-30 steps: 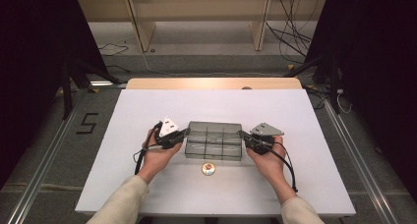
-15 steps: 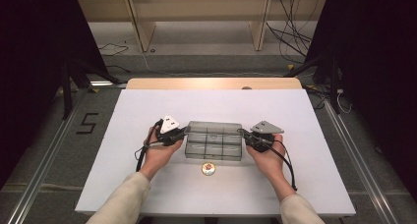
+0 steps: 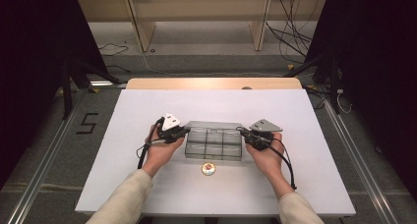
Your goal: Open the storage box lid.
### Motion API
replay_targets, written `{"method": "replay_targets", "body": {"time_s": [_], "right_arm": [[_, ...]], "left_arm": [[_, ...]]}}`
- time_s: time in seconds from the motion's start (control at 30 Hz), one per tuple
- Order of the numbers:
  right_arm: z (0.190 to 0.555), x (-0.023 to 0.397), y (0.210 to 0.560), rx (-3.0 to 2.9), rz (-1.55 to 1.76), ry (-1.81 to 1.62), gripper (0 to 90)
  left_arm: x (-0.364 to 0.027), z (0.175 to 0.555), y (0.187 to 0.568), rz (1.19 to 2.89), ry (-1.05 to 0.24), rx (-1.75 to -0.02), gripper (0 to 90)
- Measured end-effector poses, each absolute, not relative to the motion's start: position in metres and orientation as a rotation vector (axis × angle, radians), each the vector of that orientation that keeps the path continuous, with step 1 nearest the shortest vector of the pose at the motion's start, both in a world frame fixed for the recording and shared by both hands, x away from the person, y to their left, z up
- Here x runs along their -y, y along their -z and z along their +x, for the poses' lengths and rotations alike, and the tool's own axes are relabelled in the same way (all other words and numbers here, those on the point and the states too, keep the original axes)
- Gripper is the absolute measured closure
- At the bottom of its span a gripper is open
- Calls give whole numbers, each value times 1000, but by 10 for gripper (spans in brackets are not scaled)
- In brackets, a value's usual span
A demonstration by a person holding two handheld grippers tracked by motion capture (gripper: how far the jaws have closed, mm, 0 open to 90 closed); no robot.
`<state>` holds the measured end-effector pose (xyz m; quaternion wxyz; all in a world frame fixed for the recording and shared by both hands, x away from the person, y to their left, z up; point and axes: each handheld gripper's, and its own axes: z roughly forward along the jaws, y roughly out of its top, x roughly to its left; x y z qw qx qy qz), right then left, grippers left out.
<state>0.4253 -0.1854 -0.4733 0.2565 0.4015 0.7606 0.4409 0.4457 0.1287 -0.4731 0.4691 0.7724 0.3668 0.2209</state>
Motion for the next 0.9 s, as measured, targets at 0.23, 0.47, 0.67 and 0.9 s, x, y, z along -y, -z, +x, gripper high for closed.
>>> {"method": "replay_targets", "body": {"time_s": [0.23, 0.47, 0.67, 0.9], "right_arm": [[427, 184, 473, -2051, 1093, -1188, 900], [430, 182, 473, -2038, 1087, -1183, 900], [432, 180, 473, -2036, 1084, -1173, 900], [436, 179, 475, -2028, 1092, -1168, 900]], "left_arm": [[-128, 449, 472, 1892, -547, -904, 895], [-127, 452, 471, 1888, -550, -910, 894], [-127, 454, 472, 1889, -549, -914, 894], [-125, 456, 472, 1881, -547, -925, 894]]}}
